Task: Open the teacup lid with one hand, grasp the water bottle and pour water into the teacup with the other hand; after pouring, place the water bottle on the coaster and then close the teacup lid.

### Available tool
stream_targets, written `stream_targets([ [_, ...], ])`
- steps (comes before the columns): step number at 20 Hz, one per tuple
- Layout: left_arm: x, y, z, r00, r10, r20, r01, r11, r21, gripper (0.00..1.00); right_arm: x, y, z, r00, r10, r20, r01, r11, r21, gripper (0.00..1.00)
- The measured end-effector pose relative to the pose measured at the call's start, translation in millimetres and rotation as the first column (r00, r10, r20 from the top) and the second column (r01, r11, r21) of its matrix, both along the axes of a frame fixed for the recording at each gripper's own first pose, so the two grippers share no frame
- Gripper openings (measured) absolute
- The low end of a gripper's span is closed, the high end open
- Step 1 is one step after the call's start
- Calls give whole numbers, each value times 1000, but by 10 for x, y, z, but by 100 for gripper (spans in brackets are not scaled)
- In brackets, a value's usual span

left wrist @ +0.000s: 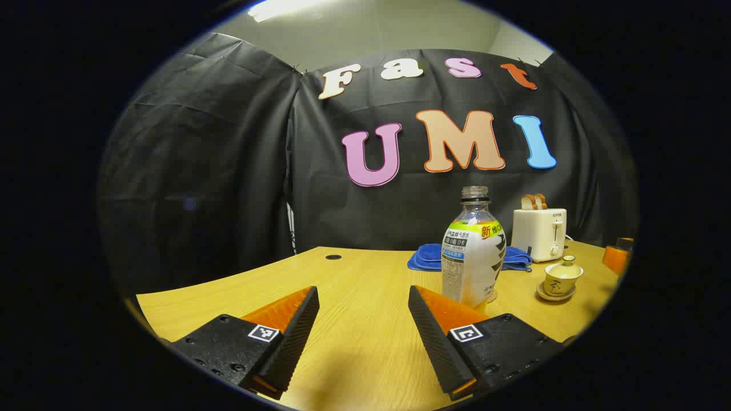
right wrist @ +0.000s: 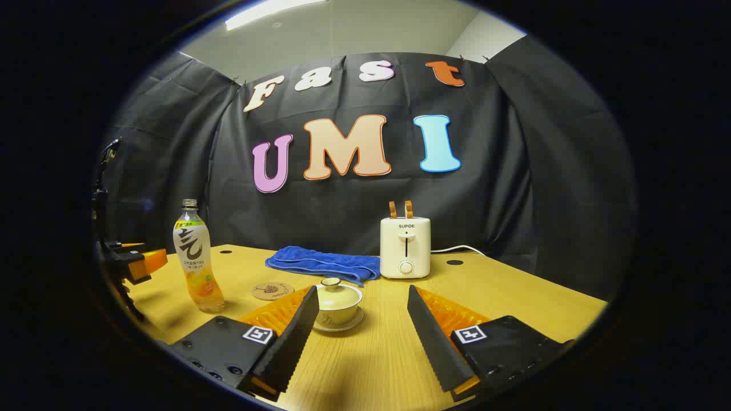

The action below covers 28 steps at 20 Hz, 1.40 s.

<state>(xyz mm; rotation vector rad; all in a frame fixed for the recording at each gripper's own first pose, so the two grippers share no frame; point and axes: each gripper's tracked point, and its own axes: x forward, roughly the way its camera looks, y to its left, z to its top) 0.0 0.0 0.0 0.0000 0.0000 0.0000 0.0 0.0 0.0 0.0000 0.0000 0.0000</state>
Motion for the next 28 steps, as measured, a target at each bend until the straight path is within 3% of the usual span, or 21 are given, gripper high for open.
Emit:
stream_targets([
  [28,13,10,-6,1000,3,2,-3,1000,0,92,-7,-3,0,1000,1,1,-1,1000,0,98],
])
